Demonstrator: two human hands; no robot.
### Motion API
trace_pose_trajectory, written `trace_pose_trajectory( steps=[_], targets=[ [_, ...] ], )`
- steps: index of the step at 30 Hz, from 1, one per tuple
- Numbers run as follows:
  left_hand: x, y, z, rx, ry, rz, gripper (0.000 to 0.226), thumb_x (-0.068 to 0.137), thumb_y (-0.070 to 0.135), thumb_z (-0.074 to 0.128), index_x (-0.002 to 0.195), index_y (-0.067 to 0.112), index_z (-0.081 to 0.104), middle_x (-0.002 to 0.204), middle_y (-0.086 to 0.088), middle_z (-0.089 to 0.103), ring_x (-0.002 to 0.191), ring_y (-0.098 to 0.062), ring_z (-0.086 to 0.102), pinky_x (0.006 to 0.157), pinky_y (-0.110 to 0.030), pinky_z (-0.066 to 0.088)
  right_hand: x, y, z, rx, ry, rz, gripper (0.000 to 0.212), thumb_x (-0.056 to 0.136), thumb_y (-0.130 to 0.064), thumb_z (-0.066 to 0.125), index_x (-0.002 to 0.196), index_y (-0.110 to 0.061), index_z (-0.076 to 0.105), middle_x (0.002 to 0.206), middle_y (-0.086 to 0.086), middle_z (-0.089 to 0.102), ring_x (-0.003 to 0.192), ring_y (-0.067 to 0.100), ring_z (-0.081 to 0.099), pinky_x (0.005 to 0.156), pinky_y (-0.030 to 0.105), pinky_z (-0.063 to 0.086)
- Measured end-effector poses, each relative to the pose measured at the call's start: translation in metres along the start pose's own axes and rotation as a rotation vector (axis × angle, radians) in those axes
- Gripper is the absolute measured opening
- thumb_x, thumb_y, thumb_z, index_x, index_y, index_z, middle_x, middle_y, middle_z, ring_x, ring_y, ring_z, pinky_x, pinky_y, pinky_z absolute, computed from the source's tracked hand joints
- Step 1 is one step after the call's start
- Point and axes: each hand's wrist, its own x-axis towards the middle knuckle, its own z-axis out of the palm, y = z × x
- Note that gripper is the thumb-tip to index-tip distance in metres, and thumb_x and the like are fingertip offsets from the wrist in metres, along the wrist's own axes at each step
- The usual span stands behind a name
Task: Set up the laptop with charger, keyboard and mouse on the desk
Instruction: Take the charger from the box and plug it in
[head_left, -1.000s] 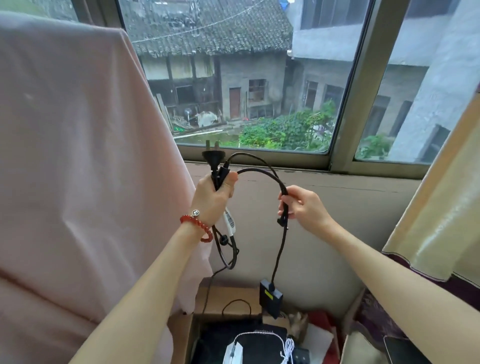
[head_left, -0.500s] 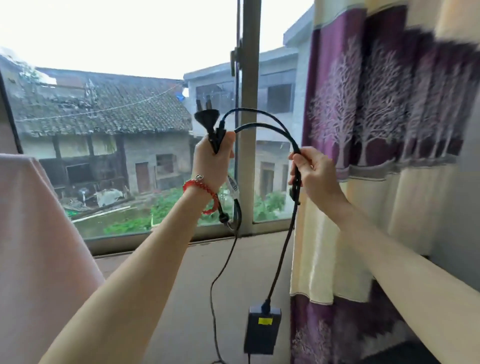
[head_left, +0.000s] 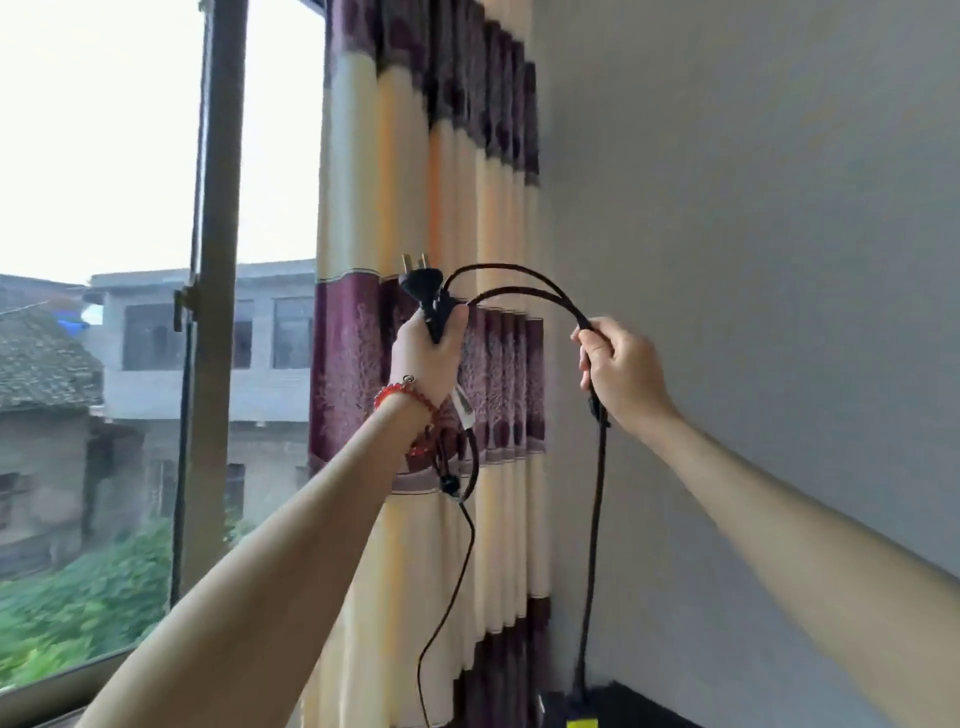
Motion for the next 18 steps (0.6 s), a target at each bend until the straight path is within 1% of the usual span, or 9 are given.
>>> trace_pose_trajectory(
  steps=[1, 3, 6, 7, 8, 10, 13, 15, 18],
  targets=[
    [-0.004, 0.007, 0.017, 0.002, -0.010, 0.001, 0.032, 0.092, 0.030, 0.048, 0.062, 0.022, 0.043, 0.055, 0.002, 0.046, 0.049, -0.013, 0.041, 0.052, -0.028, 0.035, 0.002, 0.006, -0.021, -0.057, 0.005, 0.008, 0.019, 0.092, -0.017, 0.044, 0.078, -0.016, 0.058, 0.055, -0.003, 0.052, 0.061, 0.033, 0.059, 0.068, 0.046, 0.050],
    [-0.016, 0.029, 0.058, -0.022, -0.032, -0.004, 0.034, 0.091, 0.030, 0.049, 0.059, 0.023, 0.041, 0.053, 0.003, 0.045, 0.048, -0.012, 0.040, 0.049, -0.027, 0.033, 0.004, 0.019, -0.074, -0.171, 0.011, 0.013, 0.017, 0.091, -0.019, 0.045, 0.080, -0.022, 0.057, 0.058, -0.006, 0.053, 0.068, 0.035, 0.061, 0.070, 0.046, 0.051],
    [-0.036, 0.050, 0.111, -0.066, -0.073, -0.036, 0.034, 0.091, 0.029, 0.051, 0.058, 0.021, 0.042, 0.052, 0.005, 0.045, 0.047, -0.011, 0.042, 0.048, -0.022, 0.037, -0.006, 0.037, -0.138, -0.320, 0.000, 0.047, 0.016, 0.092, -0.023, 0.045, 0.087, -0.019, 0.060, 0.066, -0.002, 0.058, 0.074, 0.034, 0.063, 0.074, 0.047, 0.052],
    [-0.045, 0.058, 0.133, -0.119, -0.102, -0.058, 0.032, 0.090, 0.028, 0.051, 0.061, 0.018, 0.045, 0.054, 0.004, 0.047, 0.049, -0.014, 0.045, 0.052, -0.023, 0.042, -0.011, 0.045, -0.164, -0.368, 0.005, 0.064, 0.016, 0.092, -0.023, 0.045, 0.090, -0.018, 0.061, 0.070, 0.000, 0.059, 0.076, 0.035, 0.063, 0.075, 0.047, 0.052],
    [-0.054, 0.064, 0.154, -0.173, -0.140, -0.086, 0.028, 0.090, 0.028, 0.052, 0.066, 0.014, 0.049, 0.057, 0.001, 0.050, 0.055, -0.019, 0.049, 0.061, -0.029, 0.046, -0.017, 0.053, -0.186, -0.408, 0.004, 0.080, 0.017, 0.092, -0.023, 0.045, 0.092, -0.018, 0.061, 0.073, 0.001, 0.060, 0.078, 0.036, 0.063, 0.075, 0.047, 0.052],
    [-0.073, 0.076, 0.191, -0.228, -0.215, -0.121, 0.024, 0.091, 0.028, 0.051, 0.077, 0.008, 0.053, 0.063, -0.003, 0.053, 0.063, -0.022, 0.053, 0.072, -0.038, 0.050, -0.031, 0.067, -0.228, -0.478, 0.011, 0.123, 0.017, 0.093, -0.022, 0.045, 0.094, -0.018, 0.062, 0.076, -0.003, 0.058, 0.082, 0.036, 0.064, 0.077, 0.046, 0.052],
    [-0.109, 0.091, 0.243, -0.263, -0.314, -0.135, 0.023, 0.091, 0.029, 0.050, 0.079, 0.010, 0.051, 0.063, 0.002, 0.054, 0.061, -0.018, 0.053, 0.073, -0.035, 0.048, -0.059, 0.088, -0.287, -0.590, 0.006, 0.200, 0.017, 0.093, -0.021, 0.044, 0.092, -0.020, 0.062, 0.076, -0.005, 0.058, 0.081, 0.033, 0.064, 0.077, 0.044, 0.051],
    [-0.133, 0.100, 0.277, -0.301, -0.388, -0.152, 0.022, 0.091, 0.029, 0.050, 0.082, 0.010, 0.052, 0.066, 0.003, 0.054, 0.062, -0.016, 0.055, 0.072, -0.033, 0.047, -0.080, 0.100, -0.323, -0.675, 0.014, 0.246, 0.018, 0.093, -0.022, 0.044, 0.092, -0.021, 0.061, 0.074, -0.006, 0.059, 0.079, 0.031, 0.064, 0.074, 0.039, 0.049],
    [-0.167, 0.106, 0.316, -0.357, -0.503, -0.189, 0.023, 0.092, 0.031, 0.049, 0.087, 0.009, 0.051, 0.070, 0.004, 0.055, 0.063, -0.011, 0.057, 0.072, -0.030, 0.048, -0.106, 0.112, -0.361, -0.780, 0.024, 0.302, 0.018, 0.093, -0.024, 0.042, 0.092, -0.021, 0.060, 0.074, -0.007, 0.059, 0.078, 0.028, 0.063, 0.074, 0.036, 0.046]
  ],
)
